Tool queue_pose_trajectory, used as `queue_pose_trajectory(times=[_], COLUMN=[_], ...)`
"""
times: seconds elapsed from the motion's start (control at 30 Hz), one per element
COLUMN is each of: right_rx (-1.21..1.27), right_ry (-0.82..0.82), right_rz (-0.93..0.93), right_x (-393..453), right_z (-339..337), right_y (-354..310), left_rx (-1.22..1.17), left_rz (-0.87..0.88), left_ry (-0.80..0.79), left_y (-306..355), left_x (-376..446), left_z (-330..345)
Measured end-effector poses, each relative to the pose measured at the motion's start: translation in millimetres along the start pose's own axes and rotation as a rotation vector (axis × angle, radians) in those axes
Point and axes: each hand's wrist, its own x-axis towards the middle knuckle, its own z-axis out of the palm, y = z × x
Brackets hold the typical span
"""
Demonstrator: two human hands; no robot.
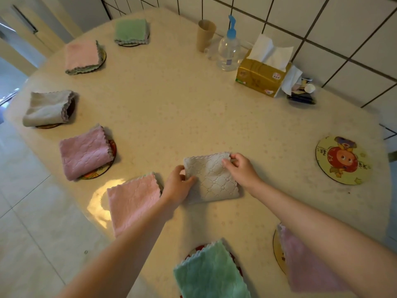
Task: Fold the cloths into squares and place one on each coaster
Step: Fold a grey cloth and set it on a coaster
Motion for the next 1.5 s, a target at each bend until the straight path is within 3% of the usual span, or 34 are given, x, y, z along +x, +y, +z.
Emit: queue_pose_trajectory(times=[0.23,0.43,0.67,0.77,0.83,0.87,1.03,1.17,1.27,1.37,1.5], right_rx=[-0.246,-0.479,-0.562,-0.589,-0.648,-0.683,-0.673,-0.515,-0.374,-0.319,-0.354], right_ry=[0.160,0.190,0.267,0.242,0.204,0.193,0.246,0.269,0.235,0.183,0.102], right_rz=[-0.016,0.062,0.118,0.128,0.150,0.154,0.217,0.316,0.405,0.461,0.437], right_x=[16,23,4,-24,-41,-47,-67,-69,-63,-60,-62], right_z=[1,6,-1,4,14,19,27,33,34,33,34], right_y=[-7,-8,-17,-11,-6,-4,6,4,0,1,1], left_rx=[0.286,0.418,0.545,0.802,0.976,1.066,1.262,1.176,1.011,0.919,0.934], left_rz=[0.257,0.317,0.252,0.563,0.788,0.816,0.654,0.613,0.606,0.452,0.210], left_ry=[0.035,0.088,0.131,0.077,-0.116,-0.198,-0.318,-0.320,-0.206,-0.099,-0.168], left_y=[14,6,9,18,18,16,-1,8,20,39,54], left_x=[10,8,5,5,6,7,20,21,24,32,40], left_z=[-5,-2,-8,-13,-11,-10,-13,-12,-12,-9,-6])
